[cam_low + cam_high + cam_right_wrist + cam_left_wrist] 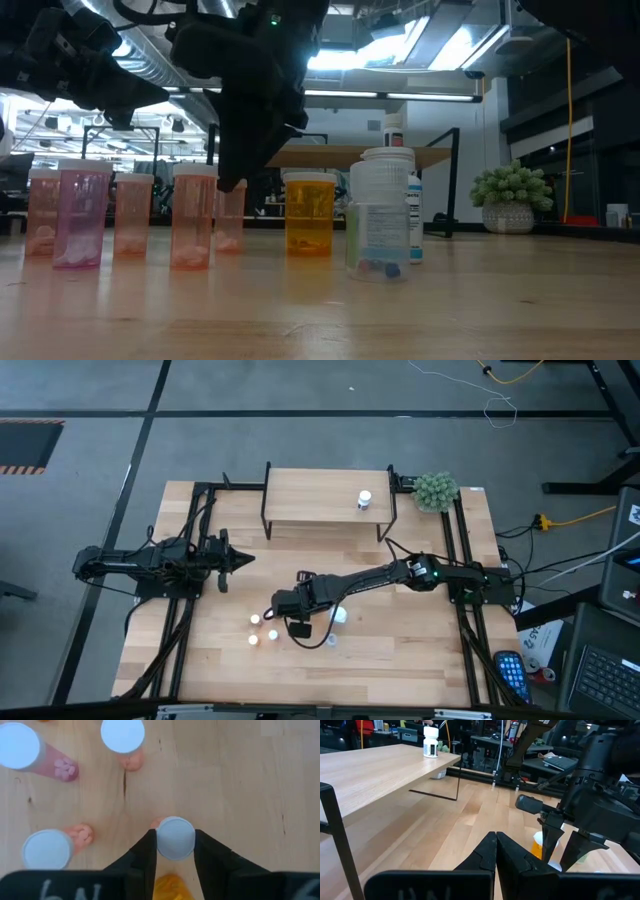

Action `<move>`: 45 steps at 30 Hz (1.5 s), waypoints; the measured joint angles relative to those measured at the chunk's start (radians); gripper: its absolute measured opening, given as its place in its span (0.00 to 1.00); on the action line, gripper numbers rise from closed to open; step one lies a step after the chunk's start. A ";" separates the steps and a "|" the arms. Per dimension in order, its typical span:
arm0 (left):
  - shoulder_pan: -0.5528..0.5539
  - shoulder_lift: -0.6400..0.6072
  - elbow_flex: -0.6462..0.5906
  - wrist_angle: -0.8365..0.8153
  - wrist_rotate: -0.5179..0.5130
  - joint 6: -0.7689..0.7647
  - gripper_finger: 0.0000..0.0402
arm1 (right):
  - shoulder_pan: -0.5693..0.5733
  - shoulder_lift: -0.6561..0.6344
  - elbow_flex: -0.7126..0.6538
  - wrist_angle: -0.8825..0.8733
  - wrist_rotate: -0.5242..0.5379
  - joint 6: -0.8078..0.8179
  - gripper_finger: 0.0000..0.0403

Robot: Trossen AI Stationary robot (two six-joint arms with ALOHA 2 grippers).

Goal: Pick and place medicine bottles onto shelf by color
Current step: Put the light orange pill bottle on the shelf

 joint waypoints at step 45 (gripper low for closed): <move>0.000 0.000 0.000 0.000 0.000 0.000 0.00 | -0.501 -0.272 0.091 -0.262 0.013 -0.218 0.29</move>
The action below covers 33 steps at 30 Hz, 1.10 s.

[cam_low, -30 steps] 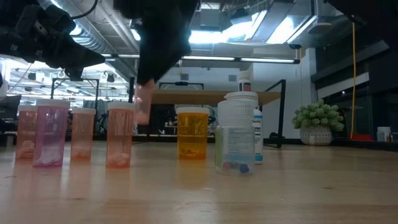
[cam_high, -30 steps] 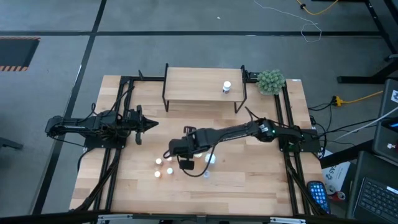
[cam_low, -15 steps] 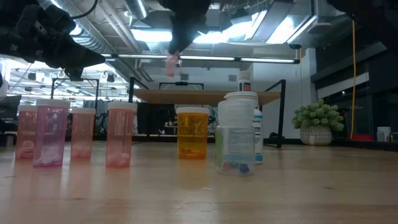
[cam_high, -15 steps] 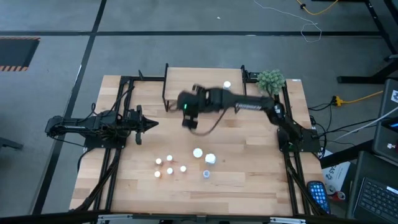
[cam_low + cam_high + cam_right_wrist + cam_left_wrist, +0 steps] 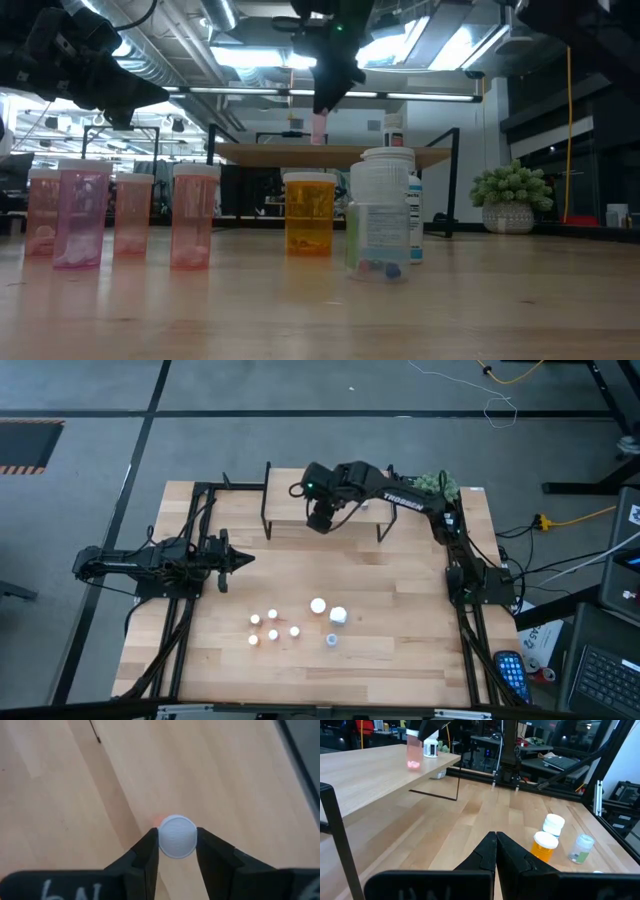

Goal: Pick and place medicine bottles onto shelf by color
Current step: Put the light orange pill bottle on the shelf

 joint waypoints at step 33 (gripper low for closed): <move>0.000 0.000 0.000 0.000 0.000 0.000 0.00 | -0.010 0.000 0.000 -0.028 0.018 -0.023 0.44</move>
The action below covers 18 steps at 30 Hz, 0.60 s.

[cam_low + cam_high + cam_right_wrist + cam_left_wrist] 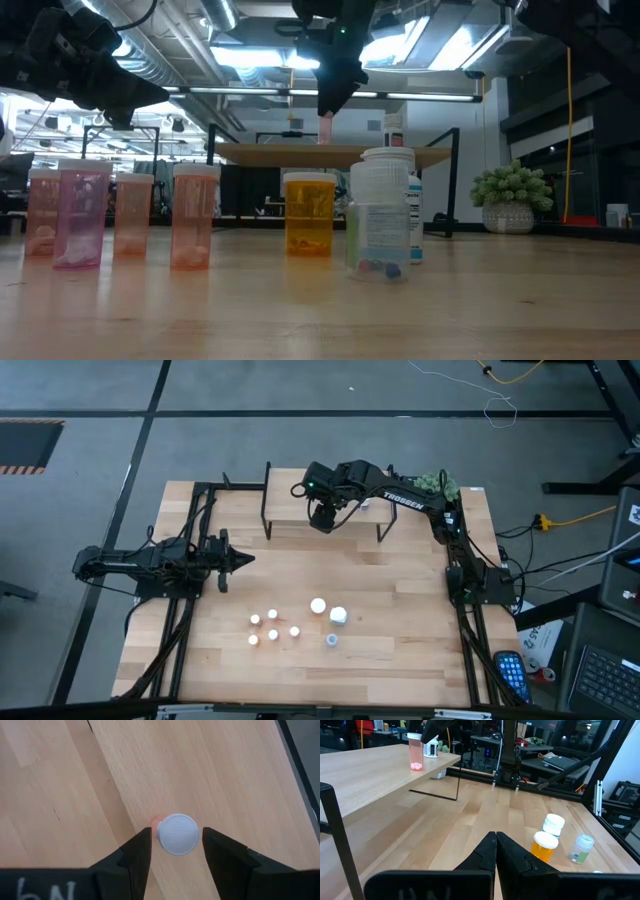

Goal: Pick and place medicine bottles onto shelf by color
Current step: Put the light orange pill bottle on the shelf

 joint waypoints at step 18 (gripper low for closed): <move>0.000 0.000 0.000 0.000 0.000 0.000 0.00 | 0.004 -0.041 -0.001 -0.049 0.001 0.005 0.43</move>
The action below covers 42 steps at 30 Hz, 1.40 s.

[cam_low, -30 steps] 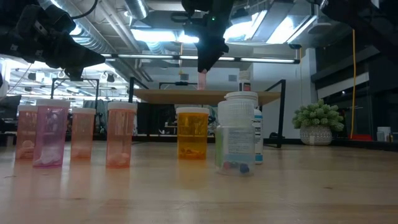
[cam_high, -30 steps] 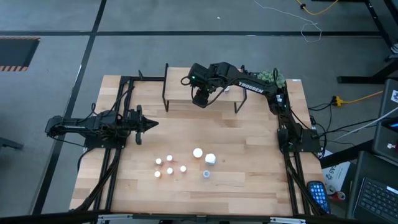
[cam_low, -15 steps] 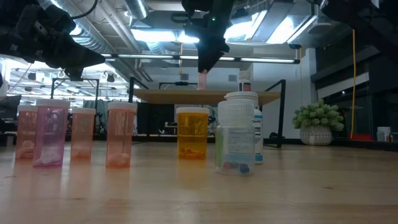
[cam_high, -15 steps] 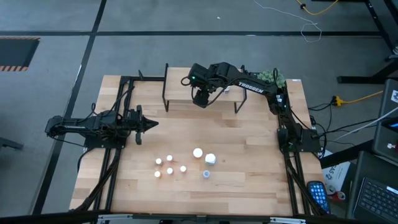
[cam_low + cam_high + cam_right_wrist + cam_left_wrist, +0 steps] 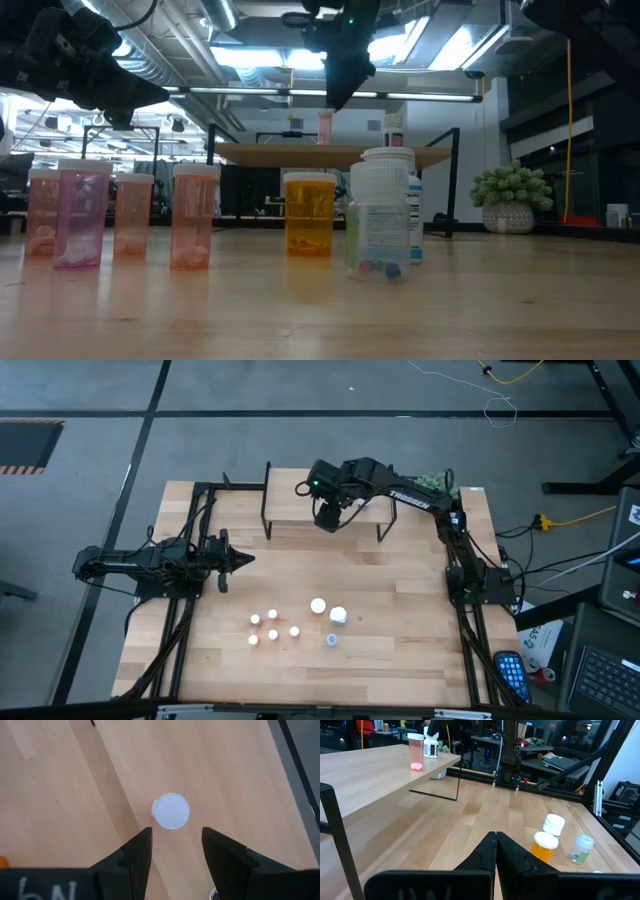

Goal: Pick and place medicine bottles onto shelf by color
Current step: Put the light orange pill bottle on the shelf

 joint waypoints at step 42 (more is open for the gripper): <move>0.000 0.000 0.000 0.000 0.000 0.000 0.00 | 0.656 -0.054 -0.688 1.134 -0.026 0.214 0.43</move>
